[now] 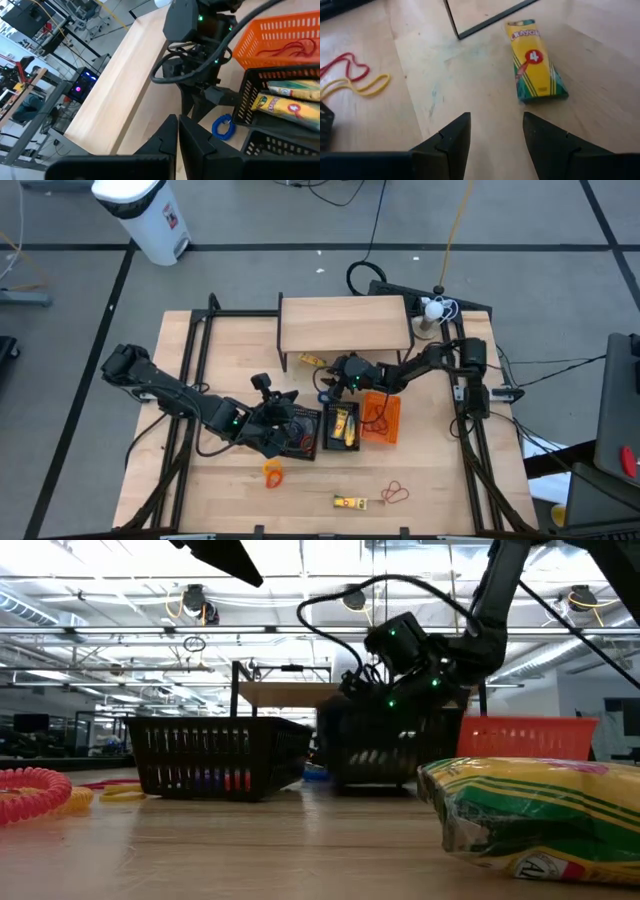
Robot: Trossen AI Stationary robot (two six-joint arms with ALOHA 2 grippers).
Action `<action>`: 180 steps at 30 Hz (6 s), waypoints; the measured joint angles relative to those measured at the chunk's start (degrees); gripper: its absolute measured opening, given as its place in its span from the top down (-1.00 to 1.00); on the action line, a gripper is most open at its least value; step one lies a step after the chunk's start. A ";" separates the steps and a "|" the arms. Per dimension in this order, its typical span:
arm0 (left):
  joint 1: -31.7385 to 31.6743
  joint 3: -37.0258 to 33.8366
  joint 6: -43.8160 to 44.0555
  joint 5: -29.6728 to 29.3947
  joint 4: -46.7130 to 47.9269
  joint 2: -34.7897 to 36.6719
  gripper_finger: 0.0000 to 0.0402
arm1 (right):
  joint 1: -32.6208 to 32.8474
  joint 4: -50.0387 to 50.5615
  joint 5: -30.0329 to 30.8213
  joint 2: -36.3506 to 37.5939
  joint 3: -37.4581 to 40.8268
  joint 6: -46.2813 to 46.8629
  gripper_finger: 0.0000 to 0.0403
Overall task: Pick & Place Office Desk Supplies
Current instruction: Put the crayon box into the right black basket
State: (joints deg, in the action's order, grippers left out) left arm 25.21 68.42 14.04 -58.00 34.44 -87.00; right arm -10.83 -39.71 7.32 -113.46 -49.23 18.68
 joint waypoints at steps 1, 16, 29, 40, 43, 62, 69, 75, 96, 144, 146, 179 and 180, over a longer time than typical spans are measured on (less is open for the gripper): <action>0.00 0.00 0.00 0.00 0.02 0.00 0.91 | 0.00 -0.40 0.06 -0.33 0.00 -0.15 0.15; 0.00 0.00 -0.04 1.24 0.11 0.00 0.91 | -0.36 -4.46 0.25 -0.80 0.09 -10.08 0.15; 0.00 0.00 -0.11 3.24 0.12 0.00 0.91 | -0.44 -9.31 0.17 -0.80 0.09 -13.51 0.15; 0.00 0.00 -0.13 3.74 0.11 0.00 0.91 | -0.35 -7.49 0.15 -0.78 0.09 -16.41 0.15; 0.01 0.00 -0.13 3.74 0.11 0.00 0.91 | -0.38 -4.13 0.13 -0.78 0.09 -15.47 0.15; 0.00 0.00 -0.13 4.13 0.13 0.00 0.91 | -3.85 -6.87 0.15 -0.78 3.10 -10.67 -0.50; 0.00 0.00 -0.13 4.13 0.13 0.00 0.91 | -3.82 -9.85 0.21 -0.78 3.23 -12.07 -0.55; 0.00 0.00 -0.11 4.13 0.12 0.00 0.91 | -3.82 -9.81 0.17 -0.78 3.23 -12.07 -0.50; 0.01 0.00 -0.11 4.13 0.10 0.00 0.91 | -3.67 -7.06 -0.09 -0.78 3.23 -12.05 -0.49; 0.00 0.02 -0.39 4.09 0.06 0.00 0.91 | -2.21 -9.40 -2.88 -10.55 -4.48 -11.74 -0.47; 0.00 0.02 -0.45 4.09 0.11 0.00 0.91 | -1.77 -8.57 -1.37 -10.60 -4.98 -12.28 -0.47; 0.00 0.02 -0.19 6.75 -0.29 0.00 0.91 | -1.57 -12.61 10.29 -9.92 -4.76 -8.84 -0.47; 0.00 0.02 -0.17 6.75 -0.33 0.00 0.91 | -1.59 -12.59 9.80 -9.92 -4.76 -8.86 -0.47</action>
State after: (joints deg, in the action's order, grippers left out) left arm 25.21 68.45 13.87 -51.24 34.11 -87.00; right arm -12.42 -52.30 17.12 -123.37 -54.00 9.82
